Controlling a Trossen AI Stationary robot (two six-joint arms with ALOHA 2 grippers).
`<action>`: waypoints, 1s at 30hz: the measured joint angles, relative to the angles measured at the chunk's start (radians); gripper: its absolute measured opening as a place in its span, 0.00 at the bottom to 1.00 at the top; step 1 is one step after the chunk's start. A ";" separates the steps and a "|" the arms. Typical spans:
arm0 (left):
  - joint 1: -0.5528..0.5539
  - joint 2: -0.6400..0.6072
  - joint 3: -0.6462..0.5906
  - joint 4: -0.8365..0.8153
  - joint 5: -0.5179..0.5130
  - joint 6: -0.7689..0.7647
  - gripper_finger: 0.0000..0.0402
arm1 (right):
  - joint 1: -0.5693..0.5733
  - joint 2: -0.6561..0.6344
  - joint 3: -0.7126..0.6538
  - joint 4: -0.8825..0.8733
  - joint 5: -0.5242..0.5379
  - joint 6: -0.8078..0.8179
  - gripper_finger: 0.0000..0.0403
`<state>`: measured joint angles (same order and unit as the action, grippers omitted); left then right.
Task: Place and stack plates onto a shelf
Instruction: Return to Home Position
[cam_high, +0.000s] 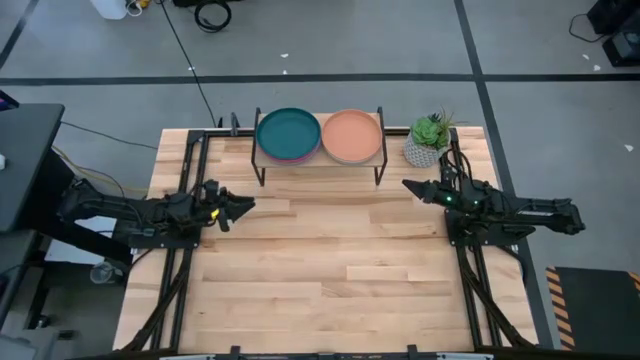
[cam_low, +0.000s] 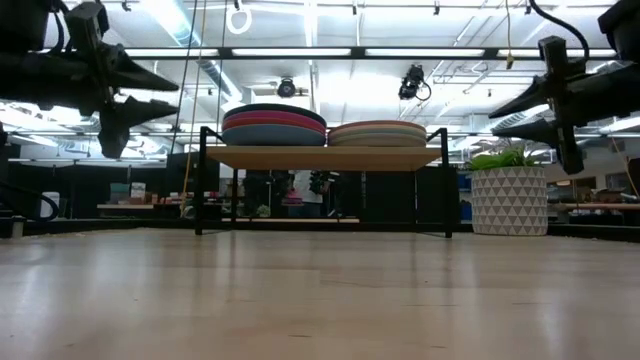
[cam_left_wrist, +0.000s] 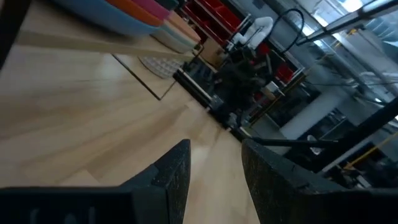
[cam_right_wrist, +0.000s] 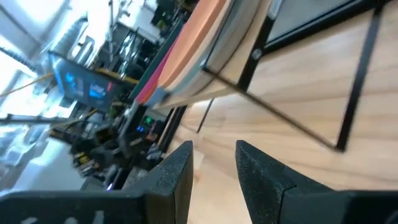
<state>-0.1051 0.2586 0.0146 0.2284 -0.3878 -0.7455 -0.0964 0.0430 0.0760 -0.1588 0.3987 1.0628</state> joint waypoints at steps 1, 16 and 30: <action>0.000 0.000 -0.006 0.009 0.004 -0.001 0.37 | 0.000 0.002 0.000 -0.002 0.018 0.002 0.32; 0.002 0.003 -0.006 -0.130 -0.307 0.789 0.37 | -0.001 0.004 0.000 -0.011 -0.088 -0.490 0.32; 0.002 0.003 -0.006 -0.131 -0.307 0.888 0.37 | -0.001 0.004 0.000 -0.007 -0.089 -0.483 0.32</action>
<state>-0.1032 0.2615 0.0086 0.0975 -0.6949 0.1421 -0.0978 0.0471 0.0757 -0.1654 0.3096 0.5800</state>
